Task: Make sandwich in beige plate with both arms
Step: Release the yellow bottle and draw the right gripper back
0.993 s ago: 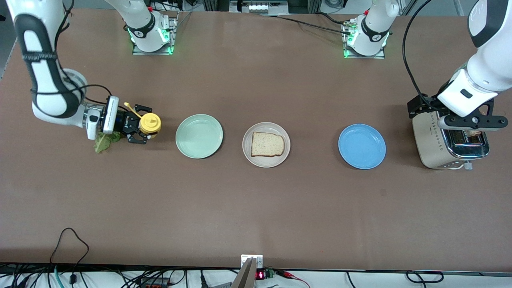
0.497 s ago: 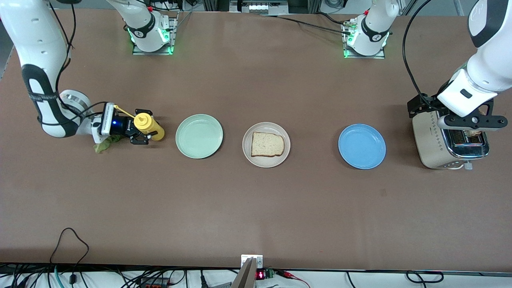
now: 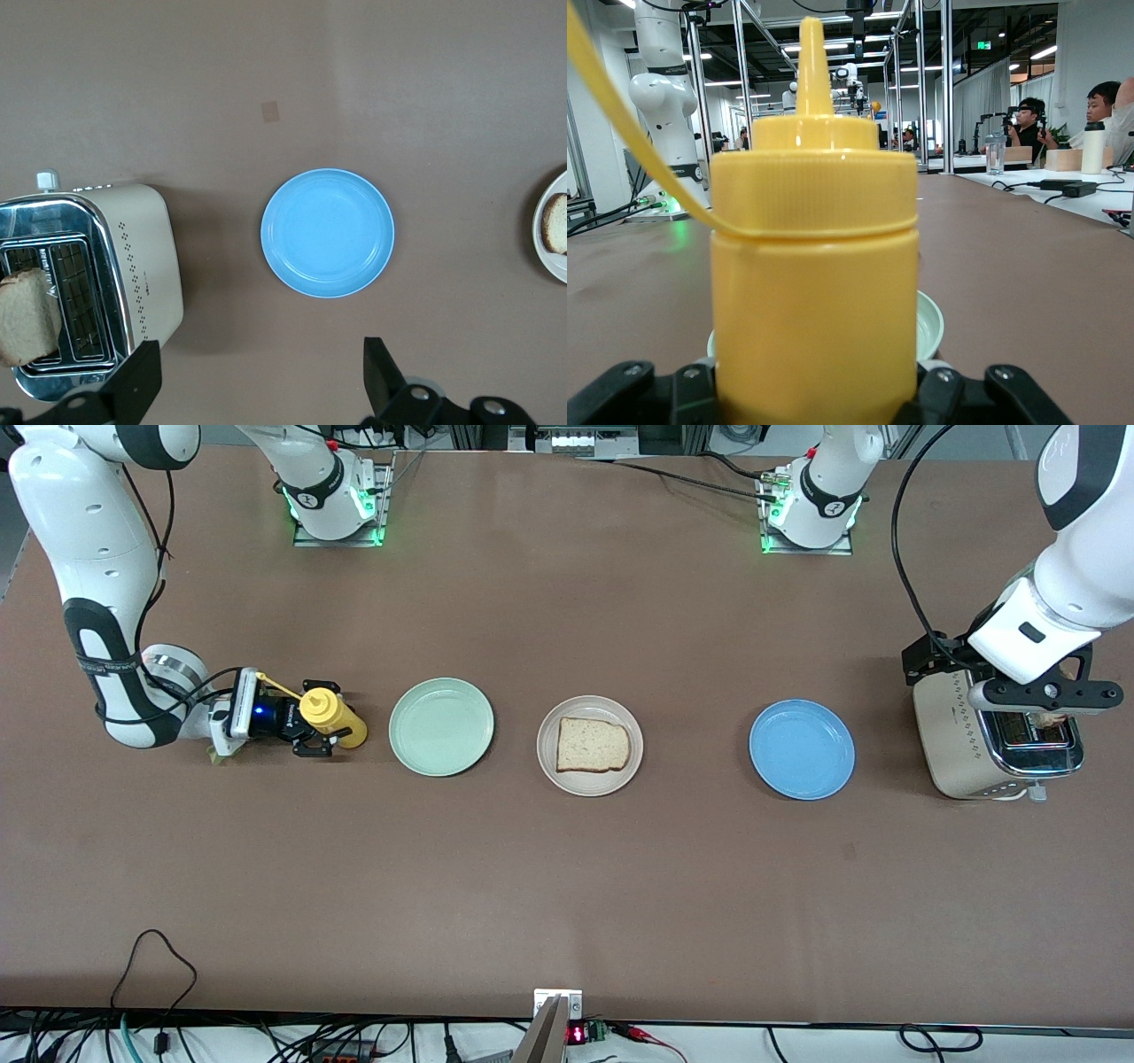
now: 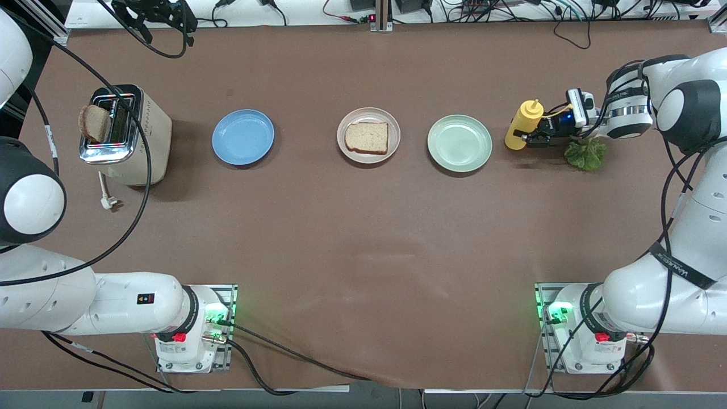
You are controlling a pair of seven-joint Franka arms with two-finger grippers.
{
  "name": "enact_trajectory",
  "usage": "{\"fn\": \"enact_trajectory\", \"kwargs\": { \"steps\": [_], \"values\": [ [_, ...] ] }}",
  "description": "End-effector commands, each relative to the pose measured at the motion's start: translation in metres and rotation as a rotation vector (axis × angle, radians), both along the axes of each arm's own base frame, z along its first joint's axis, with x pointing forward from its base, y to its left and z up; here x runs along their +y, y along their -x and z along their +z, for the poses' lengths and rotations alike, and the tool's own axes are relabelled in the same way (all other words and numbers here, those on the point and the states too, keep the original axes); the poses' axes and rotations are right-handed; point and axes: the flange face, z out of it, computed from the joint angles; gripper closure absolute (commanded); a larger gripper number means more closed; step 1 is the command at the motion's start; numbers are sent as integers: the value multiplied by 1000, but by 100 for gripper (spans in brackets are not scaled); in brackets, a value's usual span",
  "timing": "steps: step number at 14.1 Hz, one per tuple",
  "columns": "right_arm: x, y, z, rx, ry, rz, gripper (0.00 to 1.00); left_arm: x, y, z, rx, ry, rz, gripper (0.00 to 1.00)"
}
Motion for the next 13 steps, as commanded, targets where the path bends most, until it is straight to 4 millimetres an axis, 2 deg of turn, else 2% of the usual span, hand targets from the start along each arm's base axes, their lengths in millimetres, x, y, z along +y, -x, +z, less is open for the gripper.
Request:
{"fn": "enact_trajectory", "kwargs": {
  "steps": [1, 2, 5, 7, 9, 13],
  "values": [
    [-6, -1, 1, -22, -40, -13, 5, 0, 3, 7, 6, 12, -4, 0],
    [-10, 0, 0, -20, -37, -15, 0, 0, 3, 7, 6, 12, -4, 0],
    [-31, -13, 11, -48, -1, 10, 0, 1, 3, 6, 9, 12, -2, 0],
    [-55, -15, 16, -49, 26, 16, 0, 1, 3, 6, 9, 12, -2, 0],
    [-85, -5, 15, -10, 60, 16, 0, 1, 3, 7, 7, 12, -2, 0],
    [-139, 3, 23, 48, 135, 29, 0, 2, 3, 6, 9, 12, 0, 0]
  ]
}}
